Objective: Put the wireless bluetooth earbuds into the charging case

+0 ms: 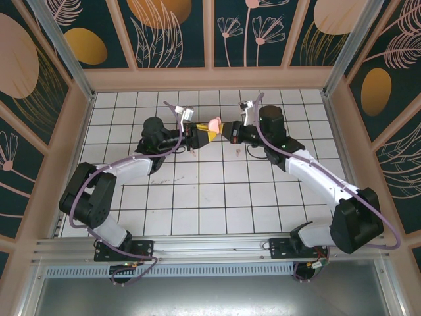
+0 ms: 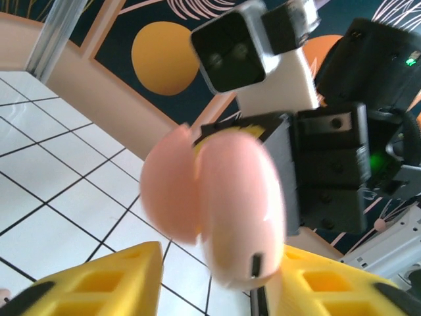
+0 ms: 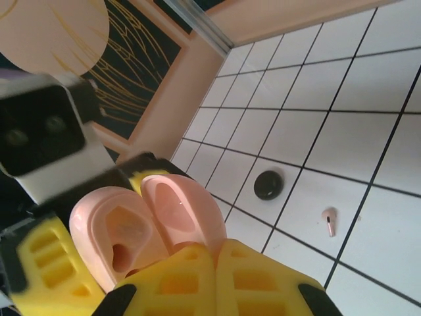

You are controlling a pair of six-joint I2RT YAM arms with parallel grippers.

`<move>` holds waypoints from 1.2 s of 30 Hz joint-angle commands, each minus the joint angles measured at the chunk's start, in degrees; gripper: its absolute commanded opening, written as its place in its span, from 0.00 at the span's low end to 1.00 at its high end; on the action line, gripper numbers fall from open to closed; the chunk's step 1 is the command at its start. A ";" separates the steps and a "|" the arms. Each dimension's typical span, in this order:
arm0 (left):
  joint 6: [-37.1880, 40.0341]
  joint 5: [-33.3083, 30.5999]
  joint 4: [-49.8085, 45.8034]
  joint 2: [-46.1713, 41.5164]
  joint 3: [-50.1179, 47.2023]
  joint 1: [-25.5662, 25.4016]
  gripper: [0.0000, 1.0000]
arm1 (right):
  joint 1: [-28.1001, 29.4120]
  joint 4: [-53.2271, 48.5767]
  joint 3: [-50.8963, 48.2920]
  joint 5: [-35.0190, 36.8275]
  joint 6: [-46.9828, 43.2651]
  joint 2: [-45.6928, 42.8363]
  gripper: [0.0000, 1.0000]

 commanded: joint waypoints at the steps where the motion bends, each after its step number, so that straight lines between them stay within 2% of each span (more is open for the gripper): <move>1: 1.78 -3.25 -0.57 0.33 -0.55 -0.31 0.52 | 0.03 -3.52 3.67 3.82 -2.92 -0.18 0.00; 8: 11.12 -6.05 -13.47 -3.48 1.89 1.30 0.60 | -0.43 -16.23 8.18 13.70 -10.86 -0.22 0.00; 14: 30.06 -5.66 -40.66 -5.65 11.32 1.93 0.64 | -0.06 -23.50 9.63 22.02 -20.35 1.26 0.00; 21: 48.28 -3.22 -70.12 -0.49 25.49 1.97 0.65 | 5.04 -25.12 8.44 34.94 -35.22 3.72 0.00; 23: 51.49 -3.30 -75.03 0.54 27.64 1.98 0.65 | 6.32 -24.85 8.47 37.38 -37.58 4.67 0.00; 27: 55.85 -2.19 -81.44 2.37 30.20 1.98 0.61 | 7.42 -25.27 9.58 36.83 -41.07 6.04 0.00; 31: 58.90 -0.30 -86.12 4.46 32.21 1.98 0.53 | 7.57 -25.40 9.62 33.06 -42.04 6.01 0.00; 36: 60.87 2.75 -88.76 7.02 33.68 1.98 0.49 | 8.01 -26.71 10.34 28.17 -42.04 5.66 0.00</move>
